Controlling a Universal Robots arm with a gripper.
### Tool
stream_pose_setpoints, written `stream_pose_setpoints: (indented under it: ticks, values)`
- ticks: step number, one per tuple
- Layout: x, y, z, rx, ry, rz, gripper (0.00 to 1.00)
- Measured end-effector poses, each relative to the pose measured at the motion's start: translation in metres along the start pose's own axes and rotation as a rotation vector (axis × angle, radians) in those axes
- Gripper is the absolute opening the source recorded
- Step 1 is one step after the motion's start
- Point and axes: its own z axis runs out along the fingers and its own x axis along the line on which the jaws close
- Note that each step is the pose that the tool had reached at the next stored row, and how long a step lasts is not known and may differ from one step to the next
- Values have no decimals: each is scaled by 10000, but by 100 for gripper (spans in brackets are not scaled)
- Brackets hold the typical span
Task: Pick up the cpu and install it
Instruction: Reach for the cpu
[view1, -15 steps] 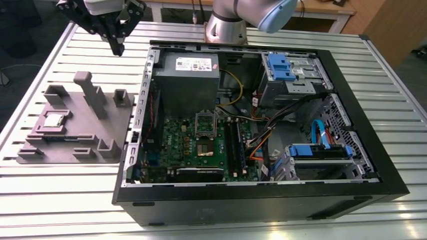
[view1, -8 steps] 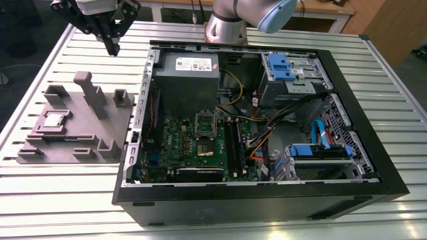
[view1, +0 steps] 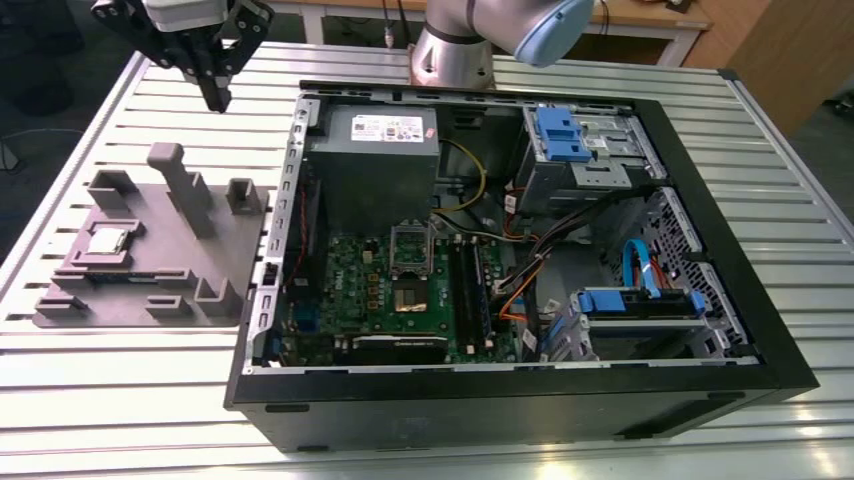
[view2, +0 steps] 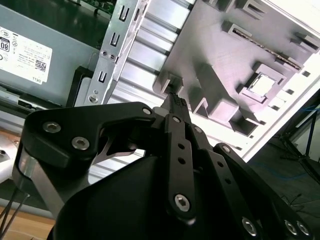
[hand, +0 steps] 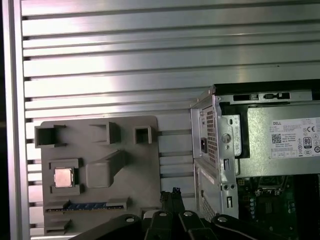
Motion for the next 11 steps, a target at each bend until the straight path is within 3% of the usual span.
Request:
stream_pose_setpoints:
  ticks: [11]
  values:
    - [77,-7,2,0,9,-217,10]
